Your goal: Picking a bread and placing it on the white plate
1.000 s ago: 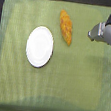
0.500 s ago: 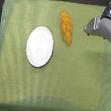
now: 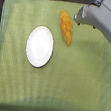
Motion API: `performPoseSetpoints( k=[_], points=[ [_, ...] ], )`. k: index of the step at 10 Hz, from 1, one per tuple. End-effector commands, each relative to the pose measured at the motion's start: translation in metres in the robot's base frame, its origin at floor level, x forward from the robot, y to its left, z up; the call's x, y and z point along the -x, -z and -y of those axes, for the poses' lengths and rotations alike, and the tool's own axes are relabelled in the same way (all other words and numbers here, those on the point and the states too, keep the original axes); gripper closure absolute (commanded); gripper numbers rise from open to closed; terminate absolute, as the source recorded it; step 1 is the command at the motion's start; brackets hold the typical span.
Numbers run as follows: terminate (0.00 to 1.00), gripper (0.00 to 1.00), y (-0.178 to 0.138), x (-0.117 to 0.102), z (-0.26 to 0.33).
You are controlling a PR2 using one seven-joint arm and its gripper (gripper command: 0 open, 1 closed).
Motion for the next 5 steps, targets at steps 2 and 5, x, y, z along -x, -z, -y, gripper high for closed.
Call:
performPoseSetpoints(
  k=[2, 5],
  points=[
    [0.00, 0.00, 0.047, -0.064, -0.067],
    [0.00, 0.00, 0.079, -0.077, -0.084]
  ],
)
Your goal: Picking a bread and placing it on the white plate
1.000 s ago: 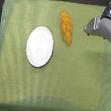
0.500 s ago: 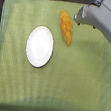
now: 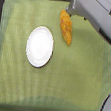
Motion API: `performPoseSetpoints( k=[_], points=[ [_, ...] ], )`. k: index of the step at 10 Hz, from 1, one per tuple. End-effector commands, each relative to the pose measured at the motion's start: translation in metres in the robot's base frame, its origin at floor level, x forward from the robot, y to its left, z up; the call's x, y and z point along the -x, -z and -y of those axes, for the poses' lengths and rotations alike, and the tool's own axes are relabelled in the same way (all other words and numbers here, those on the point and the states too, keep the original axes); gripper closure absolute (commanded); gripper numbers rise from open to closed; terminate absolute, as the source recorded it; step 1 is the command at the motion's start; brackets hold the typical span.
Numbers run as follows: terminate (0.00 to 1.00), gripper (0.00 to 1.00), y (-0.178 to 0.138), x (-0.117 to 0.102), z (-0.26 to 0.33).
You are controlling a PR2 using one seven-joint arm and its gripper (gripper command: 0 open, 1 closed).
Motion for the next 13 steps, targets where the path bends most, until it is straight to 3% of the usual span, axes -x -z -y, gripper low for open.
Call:
performPoseSetpoints(
  k=[1, 7, 13],
  points=[
    [0.00, 0.00, 0.055, -0.035, -0.031],
    [0.00, 0.00, 0.095, -0.055, -0.072],
    [0.00, 0.00, 0.134, -0.043, -0.068]
  ],
)
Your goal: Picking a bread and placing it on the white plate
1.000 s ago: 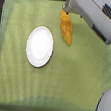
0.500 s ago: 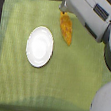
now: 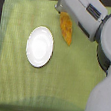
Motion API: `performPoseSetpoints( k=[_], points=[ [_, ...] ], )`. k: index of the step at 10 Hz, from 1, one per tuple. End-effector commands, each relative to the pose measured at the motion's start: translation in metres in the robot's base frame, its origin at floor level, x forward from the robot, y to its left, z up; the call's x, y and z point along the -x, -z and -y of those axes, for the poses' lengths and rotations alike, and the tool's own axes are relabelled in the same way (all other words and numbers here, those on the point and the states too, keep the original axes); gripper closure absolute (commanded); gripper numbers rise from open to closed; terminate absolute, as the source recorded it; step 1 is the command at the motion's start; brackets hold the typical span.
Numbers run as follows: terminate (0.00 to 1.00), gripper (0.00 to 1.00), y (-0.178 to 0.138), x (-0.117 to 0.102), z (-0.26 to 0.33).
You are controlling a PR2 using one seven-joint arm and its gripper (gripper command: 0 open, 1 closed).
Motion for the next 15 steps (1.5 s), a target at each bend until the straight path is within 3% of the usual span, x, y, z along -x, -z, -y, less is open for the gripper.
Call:
performPoseSetpoints(
  k=[1, 4, 8, 9, 15],
  points=[
    [0.00, 0.00, 0.039, 0.008, 0.007],
    [0.00, 0.00, 0.049, 0.011, -0.004],
    [0.00, 0.00, 0.033, 0.000, -0.016],
    [0.00, 1.00, 0.032, 0.000, -0.014],
    [0.00, 1.00, 0.023, 0.006, 0.001]
  ],
)
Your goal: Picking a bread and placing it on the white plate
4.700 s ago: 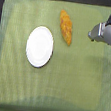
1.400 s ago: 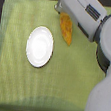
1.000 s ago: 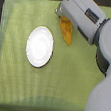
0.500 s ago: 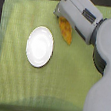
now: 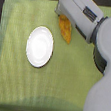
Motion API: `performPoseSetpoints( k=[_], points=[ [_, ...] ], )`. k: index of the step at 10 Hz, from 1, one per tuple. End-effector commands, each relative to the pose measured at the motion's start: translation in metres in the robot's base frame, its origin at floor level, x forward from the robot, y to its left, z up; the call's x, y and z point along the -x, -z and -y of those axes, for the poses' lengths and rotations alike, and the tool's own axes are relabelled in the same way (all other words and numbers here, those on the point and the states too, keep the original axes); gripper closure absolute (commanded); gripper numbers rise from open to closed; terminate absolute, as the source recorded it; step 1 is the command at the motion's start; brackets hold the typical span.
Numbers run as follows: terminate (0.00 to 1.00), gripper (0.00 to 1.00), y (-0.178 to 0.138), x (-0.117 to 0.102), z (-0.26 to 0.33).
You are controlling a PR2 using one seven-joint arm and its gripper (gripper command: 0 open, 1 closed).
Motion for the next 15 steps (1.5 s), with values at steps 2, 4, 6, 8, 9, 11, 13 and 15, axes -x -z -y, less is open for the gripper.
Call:
performPoseSetpoints(
  k=[2, 4, 6, 8, 9, 11, 13, 15],
  points=[
    [0.00, 1.00, -0.009, 0.007, 0.019],
    [0.00, 1.00, -0.011, 0.007, 0.022],
    [0.00, 1.00, -0.013, 0.007, 0.028],
    [0.00, 1.00, -0.014, 0.008, 0.030],
    [0.00, 1.00, -0.015, 0.010, 0.032],
    [0.00, 1.00, -0.019, 0.011, 0.034],
    [0.00, 1.00, -0.056, 0.023, 0.032],
    [0.00, 1.00, -0.098, 0.048, 0.029]
  ],
)
